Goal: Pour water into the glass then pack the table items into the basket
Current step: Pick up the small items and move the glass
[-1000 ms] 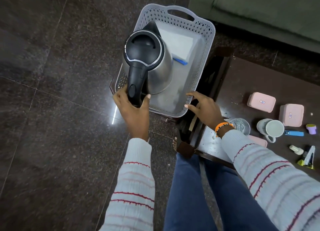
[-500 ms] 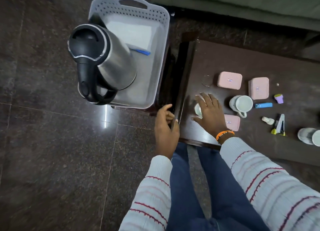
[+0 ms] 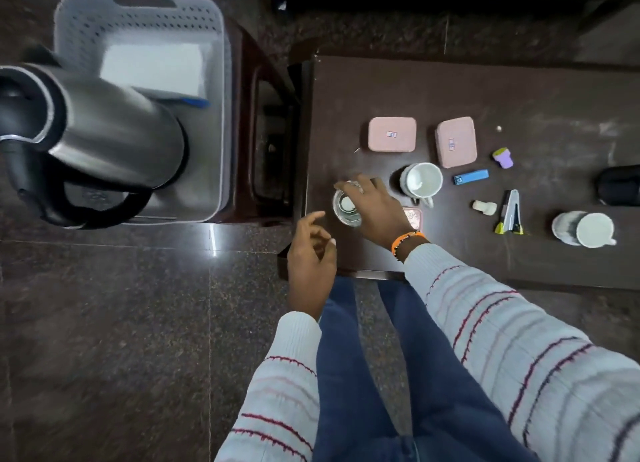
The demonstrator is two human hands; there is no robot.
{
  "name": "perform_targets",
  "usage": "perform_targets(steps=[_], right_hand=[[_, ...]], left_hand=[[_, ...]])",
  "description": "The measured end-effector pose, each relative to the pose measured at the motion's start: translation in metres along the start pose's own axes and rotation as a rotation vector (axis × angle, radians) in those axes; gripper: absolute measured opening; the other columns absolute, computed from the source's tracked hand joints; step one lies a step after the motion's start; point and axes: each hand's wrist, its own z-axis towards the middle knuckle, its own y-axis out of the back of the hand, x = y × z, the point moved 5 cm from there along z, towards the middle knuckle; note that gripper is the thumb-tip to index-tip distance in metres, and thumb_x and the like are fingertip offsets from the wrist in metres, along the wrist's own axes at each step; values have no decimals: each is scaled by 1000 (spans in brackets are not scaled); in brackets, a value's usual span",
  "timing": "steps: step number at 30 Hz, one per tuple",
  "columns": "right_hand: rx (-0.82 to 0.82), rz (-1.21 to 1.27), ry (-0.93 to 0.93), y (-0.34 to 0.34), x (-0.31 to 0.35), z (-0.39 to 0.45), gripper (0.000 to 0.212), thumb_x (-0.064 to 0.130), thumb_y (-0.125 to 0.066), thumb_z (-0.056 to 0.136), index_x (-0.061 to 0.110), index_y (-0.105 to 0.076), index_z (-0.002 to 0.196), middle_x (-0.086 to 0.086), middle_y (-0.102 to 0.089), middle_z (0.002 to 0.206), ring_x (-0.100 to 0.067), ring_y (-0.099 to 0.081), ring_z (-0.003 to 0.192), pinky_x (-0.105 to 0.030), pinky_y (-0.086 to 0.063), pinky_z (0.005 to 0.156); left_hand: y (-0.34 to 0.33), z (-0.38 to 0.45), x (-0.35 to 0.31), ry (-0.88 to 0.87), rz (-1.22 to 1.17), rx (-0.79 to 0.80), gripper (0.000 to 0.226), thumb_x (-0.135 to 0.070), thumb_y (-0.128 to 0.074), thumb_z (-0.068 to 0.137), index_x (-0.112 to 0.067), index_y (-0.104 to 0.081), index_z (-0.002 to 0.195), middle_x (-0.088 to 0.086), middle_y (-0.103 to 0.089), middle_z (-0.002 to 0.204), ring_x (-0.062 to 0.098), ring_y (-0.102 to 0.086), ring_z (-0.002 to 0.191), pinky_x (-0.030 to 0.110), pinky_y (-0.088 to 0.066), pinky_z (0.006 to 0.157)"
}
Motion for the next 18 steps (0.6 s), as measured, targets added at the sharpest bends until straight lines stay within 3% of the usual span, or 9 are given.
perform_targets(steps=[4,10,18], right_hand=[[-124,110,-12,31,-20,-26,84,12,-74,64,29,-37,137,-6,-42,136,-31,-44,115,-44,-53,80],[-361,167,-104,88,-71,-69,86,29,-75,55,36,-38,133,2,-47,130,-26,-47,110,-33,-51,61],[-481,229,-311,138,-177,-86,86,36,-73,57,25,-40,135,-3,-49,128,-28,-45,111,-39,-48,74]], left_hand=[[-25,-2,-24,-19,-12,-33,45,1,-57,84,-30,-51,115,-11,-55,84,-9,-54,77,4,-43,74],[-84,-3,-71,-79,-31,6,43,2,-57,82,-26,-53,114,-9,-56,82,-8,-54,72,4,-42,70],[-167,1,-112,-107,24,97,40,5,-55,82,-20,-55,113,-5,-57,84,-2,-55,71,4,-41,68]])
